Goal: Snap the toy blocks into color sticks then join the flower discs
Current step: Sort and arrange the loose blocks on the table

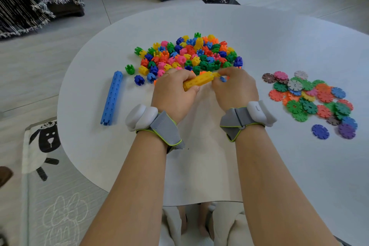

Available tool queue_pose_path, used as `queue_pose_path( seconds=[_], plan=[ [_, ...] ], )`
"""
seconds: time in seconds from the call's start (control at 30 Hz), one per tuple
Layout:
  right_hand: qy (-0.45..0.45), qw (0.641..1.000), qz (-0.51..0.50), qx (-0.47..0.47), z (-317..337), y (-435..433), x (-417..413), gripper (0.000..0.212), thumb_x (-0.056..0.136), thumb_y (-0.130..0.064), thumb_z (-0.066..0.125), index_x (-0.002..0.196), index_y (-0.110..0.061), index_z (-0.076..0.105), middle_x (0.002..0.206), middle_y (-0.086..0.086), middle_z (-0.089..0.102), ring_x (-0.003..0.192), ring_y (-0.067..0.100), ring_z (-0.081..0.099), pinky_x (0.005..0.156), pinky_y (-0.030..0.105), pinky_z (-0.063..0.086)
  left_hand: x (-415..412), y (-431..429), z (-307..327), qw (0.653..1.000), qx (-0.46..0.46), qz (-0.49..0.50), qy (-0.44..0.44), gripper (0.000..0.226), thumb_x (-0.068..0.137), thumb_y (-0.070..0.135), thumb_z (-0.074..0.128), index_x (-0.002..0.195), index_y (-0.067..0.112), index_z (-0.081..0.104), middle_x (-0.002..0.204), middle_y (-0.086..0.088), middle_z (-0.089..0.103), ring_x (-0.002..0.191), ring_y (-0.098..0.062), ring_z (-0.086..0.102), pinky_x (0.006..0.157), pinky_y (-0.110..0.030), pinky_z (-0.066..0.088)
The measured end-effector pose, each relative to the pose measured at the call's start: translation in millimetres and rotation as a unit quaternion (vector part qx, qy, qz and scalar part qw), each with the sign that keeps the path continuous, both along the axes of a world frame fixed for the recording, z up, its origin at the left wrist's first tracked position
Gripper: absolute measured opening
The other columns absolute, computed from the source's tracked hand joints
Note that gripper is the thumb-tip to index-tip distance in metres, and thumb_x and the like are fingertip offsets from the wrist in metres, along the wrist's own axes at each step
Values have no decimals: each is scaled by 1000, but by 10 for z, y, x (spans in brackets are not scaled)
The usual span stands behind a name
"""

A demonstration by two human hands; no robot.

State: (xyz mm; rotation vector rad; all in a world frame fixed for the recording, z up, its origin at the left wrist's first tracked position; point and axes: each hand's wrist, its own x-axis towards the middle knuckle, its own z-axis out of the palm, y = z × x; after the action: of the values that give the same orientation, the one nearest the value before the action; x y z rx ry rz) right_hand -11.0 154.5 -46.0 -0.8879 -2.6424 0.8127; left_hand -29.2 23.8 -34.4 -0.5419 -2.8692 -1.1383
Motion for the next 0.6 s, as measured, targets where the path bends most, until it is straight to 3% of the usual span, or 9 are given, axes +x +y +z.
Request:
queue_pose_path(
  seconds=[0.1,0.2,0.27,0.37,0.47,0.6],
  plan=[
    [11,999,-35,1,10,2,-29,31,90,-27,52,118,-31,64,120,1,63,107,22,58,71,23,34,0,8,-2,1000,-5,-1,1,28,86,24,63,113,19,66,108,-4,61,101,-19,50,79,-21,33],
    [67,994,-18,-81,19,59,-2,28,88,-34,60,115,-29,66,107,-1,65,98,17,59,75,21,36,0,3,6,1000,0,-1,0,27,85,23,64,112,19,66,106,-4,61,99,-18,50,76,-20,31],
    [130,980,-4,-150,50,81,56,24,87,-35,63,106,-24,70,80,-8,60,83,16,57,77,27,44,1,-7,26,1000,14,-1,-6,27,85,23,64,112,19,66,105,-2,60,98,-18,50,79,-21,34],
    [184,962,13,-201,101,101,138,6,89,-30,62,88,-25,65,71,-11,61,67,19,63,71,42,55,11,-23,57,999,48,-4,-19,25,84,21,66,109,18,67,102,-1,61,95,-19,54,83,-30,43],
    [175,949,49,-257,142,138,197,14,92,-15,59,103,-12,67,71,-2,66,52,10,61,58,31,57,12,-36,61,997,65,-8,-26,25,83,19,67,108,18,68,101,-3,63,92,-22,56,85,-39,47],
    [160,942,85,-281,139,117,223,27,96,-10,52,120,-9,63,82,-1,65,64,8,63,68,26,58,24,-52,53,997,73,-10,-29,29,82,18,68,111,16,67,104,-3,62,90,-23,58,86,-40,48]
  ],
)
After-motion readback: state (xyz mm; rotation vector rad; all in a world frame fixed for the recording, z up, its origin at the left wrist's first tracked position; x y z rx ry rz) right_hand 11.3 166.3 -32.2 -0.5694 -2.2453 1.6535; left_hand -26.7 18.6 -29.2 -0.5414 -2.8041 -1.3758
